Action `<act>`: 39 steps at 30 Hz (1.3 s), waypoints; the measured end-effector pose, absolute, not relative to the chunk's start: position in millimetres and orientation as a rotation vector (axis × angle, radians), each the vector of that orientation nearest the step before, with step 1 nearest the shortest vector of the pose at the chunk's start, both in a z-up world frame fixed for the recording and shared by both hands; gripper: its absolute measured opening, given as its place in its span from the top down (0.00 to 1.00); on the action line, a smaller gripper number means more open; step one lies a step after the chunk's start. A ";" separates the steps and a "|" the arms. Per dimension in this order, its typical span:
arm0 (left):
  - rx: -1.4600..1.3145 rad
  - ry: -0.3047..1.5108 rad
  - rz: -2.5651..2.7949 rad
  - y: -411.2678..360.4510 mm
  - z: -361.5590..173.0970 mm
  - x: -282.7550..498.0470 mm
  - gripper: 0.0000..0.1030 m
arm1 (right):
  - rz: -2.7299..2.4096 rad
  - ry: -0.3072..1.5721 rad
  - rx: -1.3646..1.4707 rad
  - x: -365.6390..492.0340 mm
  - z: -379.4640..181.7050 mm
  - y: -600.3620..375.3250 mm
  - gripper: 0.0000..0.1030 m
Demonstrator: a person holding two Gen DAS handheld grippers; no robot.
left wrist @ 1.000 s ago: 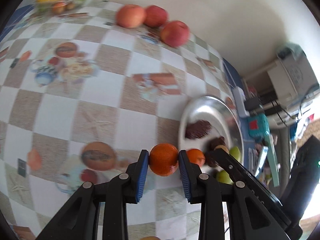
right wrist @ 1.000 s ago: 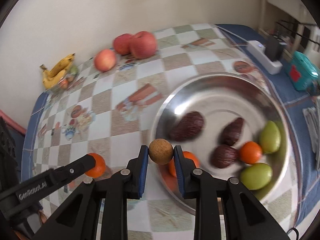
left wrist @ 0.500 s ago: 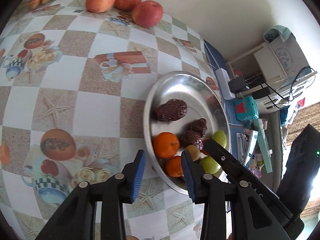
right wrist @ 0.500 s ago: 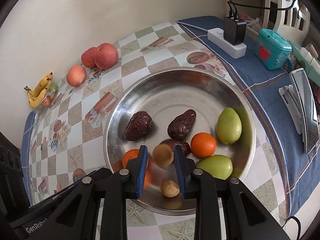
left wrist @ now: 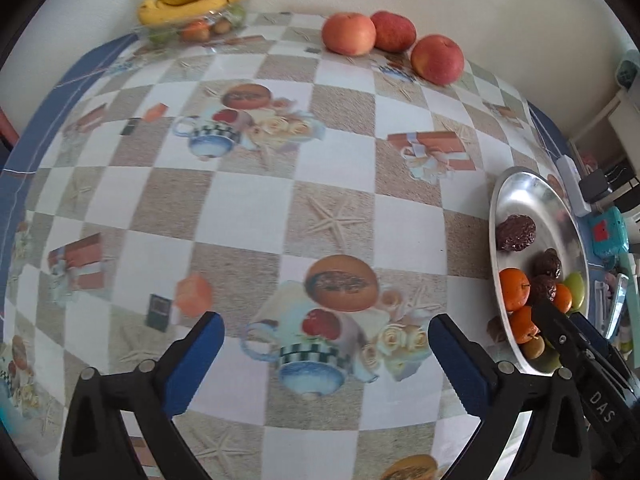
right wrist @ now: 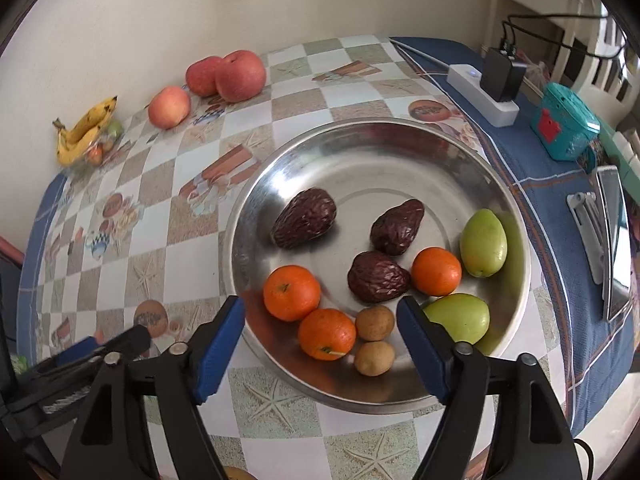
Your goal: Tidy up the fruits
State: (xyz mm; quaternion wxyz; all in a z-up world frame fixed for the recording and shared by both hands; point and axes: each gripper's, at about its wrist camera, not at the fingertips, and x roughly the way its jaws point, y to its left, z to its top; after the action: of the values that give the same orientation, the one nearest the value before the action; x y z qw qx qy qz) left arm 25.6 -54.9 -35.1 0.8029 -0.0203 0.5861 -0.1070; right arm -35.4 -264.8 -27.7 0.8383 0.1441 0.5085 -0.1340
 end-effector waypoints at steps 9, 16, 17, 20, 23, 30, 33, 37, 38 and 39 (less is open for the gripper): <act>0.062 1.183 -0.099 -22.6 -15.3 11.3 0.00 | -0.265 1.046 0.229 -47.2 -23.0 -239.6 0.01; 0.113 1.220 -0.016 -16.7 -17.5 10.9 0.00 | -0.268 1.015 0.183 -50.7 -16.1 -230.4 0.01; 0.115 1.232 -0.009 -15.9 -19.1 11.8 0.00 | -0.267 1.015 0.181 -50.4 -15.9 -229.8 0.01; 0.091 1.256 -0.010 -13.2 -21.9 12.2 0.00 | -0.264 1.009 0.176 -50.1 -14.5 -228.3 0.01; 0.083 1.274 -0.005 -12.7 -23.6 11.3 0.00 | -0.257 1.006 0.166 -49.1 -13.3 -225.7 0.01; 0.039 1.313 -0.028 -13.9 -27.3 11.9 0.00 | -0.248 1.008 0.152 -48.2 -12.9 -222.1 0.01; 0.026 1.322 -0.027 -13.7 -28.8 12.0 0.00 | -0.249 1.009 0.148 -48.3 -12.6 -222.0 0.01; 0.029 1.329 -0.022 -13.6 -30.6 12.3 0.00 | -0.244 1.021 0.146 -47.7 -14.3 -222.1 0.01; 0.029 1.332 -0.020 -13.8 -31.2 12.2 0.00 | -0.244 1.021 0.145 -47.7 -14.6 -222.0 0.01; 0.030 1.335 -0.019 -13.4 -31.9 12.2 0.00 | -0.244 1.021 0.144 -47.7 -14.6 -221.9 0.01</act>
State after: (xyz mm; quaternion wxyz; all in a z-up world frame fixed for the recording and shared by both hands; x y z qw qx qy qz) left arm 12.2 -13.4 -31.9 0.7854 0.0138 0.6188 -0.0088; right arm -47.7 -221.9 -14.6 0.8628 0.0686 0.4872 -0.1162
